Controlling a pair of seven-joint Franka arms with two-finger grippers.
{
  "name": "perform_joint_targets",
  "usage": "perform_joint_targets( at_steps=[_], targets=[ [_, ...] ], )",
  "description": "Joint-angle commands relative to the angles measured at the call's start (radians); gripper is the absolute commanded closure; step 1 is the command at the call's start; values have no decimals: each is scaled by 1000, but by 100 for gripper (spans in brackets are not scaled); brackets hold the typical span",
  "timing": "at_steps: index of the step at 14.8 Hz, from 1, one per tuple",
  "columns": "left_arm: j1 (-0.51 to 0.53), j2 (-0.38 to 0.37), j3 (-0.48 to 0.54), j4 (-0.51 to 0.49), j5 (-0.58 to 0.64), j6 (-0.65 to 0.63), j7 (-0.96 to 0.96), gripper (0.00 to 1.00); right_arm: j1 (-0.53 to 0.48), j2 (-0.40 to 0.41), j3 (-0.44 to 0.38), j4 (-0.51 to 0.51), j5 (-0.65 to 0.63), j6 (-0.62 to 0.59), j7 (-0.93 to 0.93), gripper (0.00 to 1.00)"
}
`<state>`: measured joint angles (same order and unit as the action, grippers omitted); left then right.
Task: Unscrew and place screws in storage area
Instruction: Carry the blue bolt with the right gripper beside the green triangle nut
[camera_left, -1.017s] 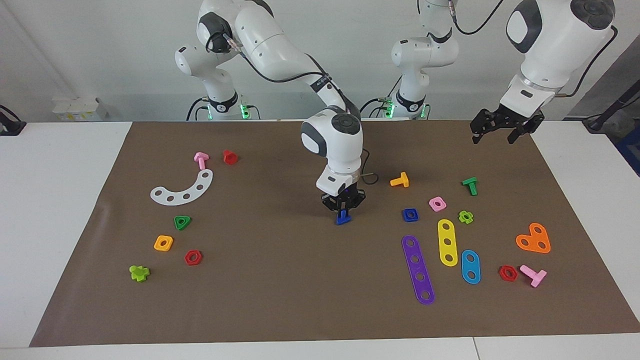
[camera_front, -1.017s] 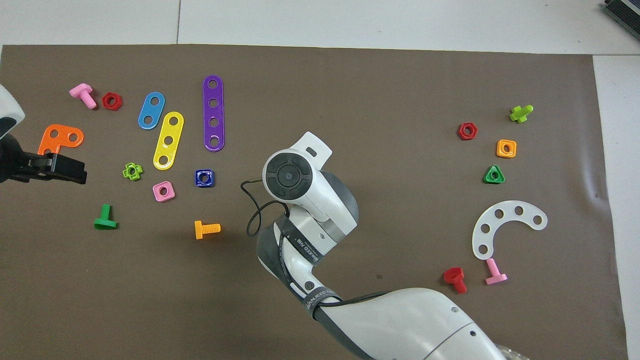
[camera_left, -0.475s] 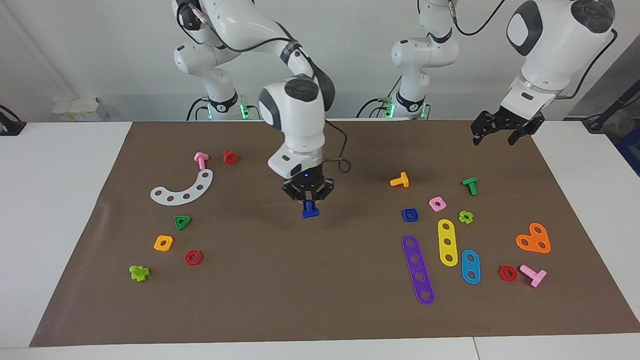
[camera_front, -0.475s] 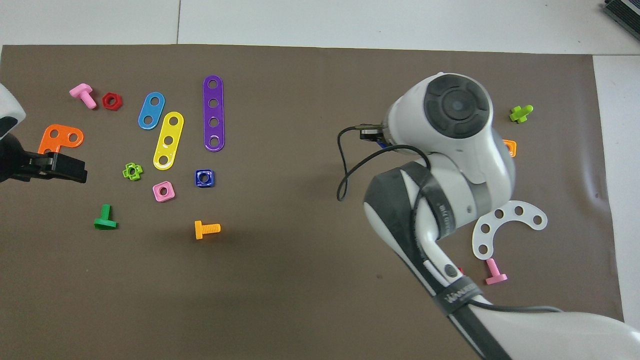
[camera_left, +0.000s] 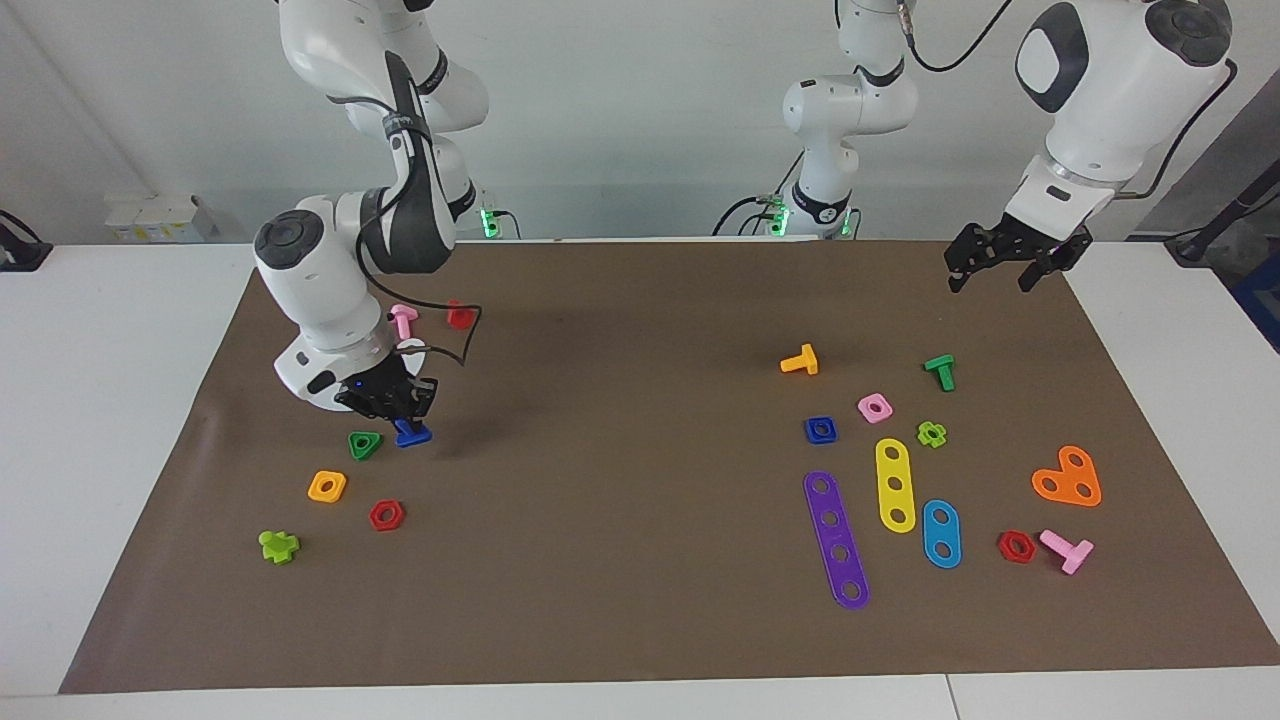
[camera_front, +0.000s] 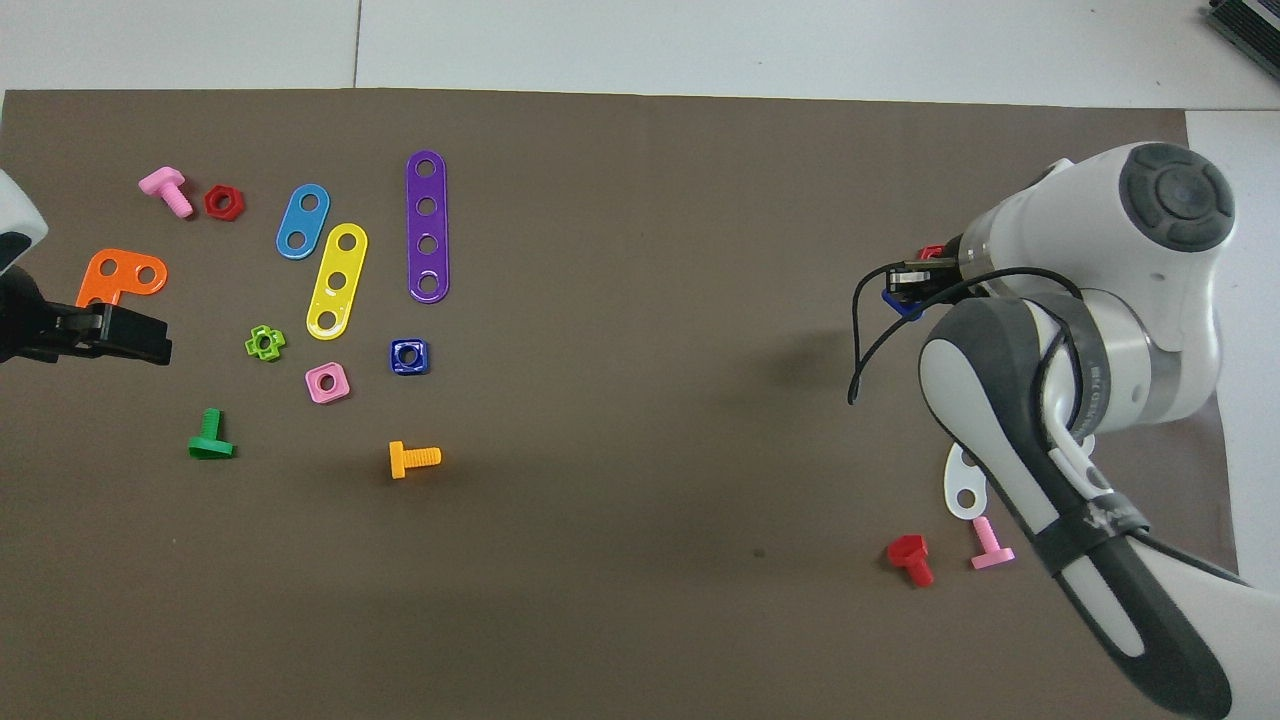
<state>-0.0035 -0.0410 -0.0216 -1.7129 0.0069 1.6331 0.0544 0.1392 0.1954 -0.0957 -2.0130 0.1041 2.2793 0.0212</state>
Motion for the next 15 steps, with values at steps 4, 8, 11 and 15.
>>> perform_joint_targets(
  at_steps=[4,8,11,15],
  targets=[
    [5,-7,-3,-11,16,16,-11,0,-43,-19,19,-132,28,149,-52,100],
    [5,-7,-3,-11,16,17,-11,0,-32,22,19,-122,28,197,-27,32],
    [5,-7,-3,-11,16,16,-11,0,-29,10,16,-84,26,178,-14,0],
    [5,-7,-3,-11,16,16,-11,0,-41,-51,7,46,6,-18,-10,0]
  ],
)
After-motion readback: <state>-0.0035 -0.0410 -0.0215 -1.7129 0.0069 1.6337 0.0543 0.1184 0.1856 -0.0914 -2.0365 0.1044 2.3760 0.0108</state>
